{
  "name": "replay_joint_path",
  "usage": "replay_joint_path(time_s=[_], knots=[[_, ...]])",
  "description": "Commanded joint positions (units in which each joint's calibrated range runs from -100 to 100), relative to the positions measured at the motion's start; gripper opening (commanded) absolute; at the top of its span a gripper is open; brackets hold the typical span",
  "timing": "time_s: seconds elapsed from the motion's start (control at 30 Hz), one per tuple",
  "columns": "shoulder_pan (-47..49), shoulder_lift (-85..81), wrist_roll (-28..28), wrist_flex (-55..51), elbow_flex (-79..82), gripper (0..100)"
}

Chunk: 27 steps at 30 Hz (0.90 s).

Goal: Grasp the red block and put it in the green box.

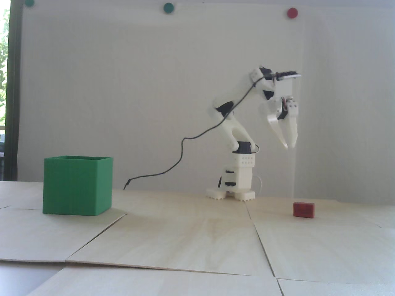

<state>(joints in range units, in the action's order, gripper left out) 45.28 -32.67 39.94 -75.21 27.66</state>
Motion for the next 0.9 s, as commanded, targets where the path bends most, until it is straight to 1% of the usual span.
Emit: replay_joint_path(time_s=[0.0, 0.07, 0.1, 0.23, 0.43, 0.57, 0.67, 0.77, 0.87], knots=[[3.33, 19.60, -0.38, -4.64, -18.08, 2], [3.89, 26.16, -0.59, -5.99, -24.91, 3], [3.89, 31.76, -2.05, -6.33, -31.57, 3], [3.17, 41.79, -3.61, -7.93, -42.04, 3], [3.89, 51.42, -3.71, -11.47, -48.96, 3], [4.38, 53.79, -3.76, -11.05, -49.76, 3], [2.77, 53.87, -3.87, -10.71, -49.76, 3], [1.16, 53.87, -2.31, -10.80, -49.76, 2], [1.32, 53.71, 5.03, -13.92, -49.76, 2]])
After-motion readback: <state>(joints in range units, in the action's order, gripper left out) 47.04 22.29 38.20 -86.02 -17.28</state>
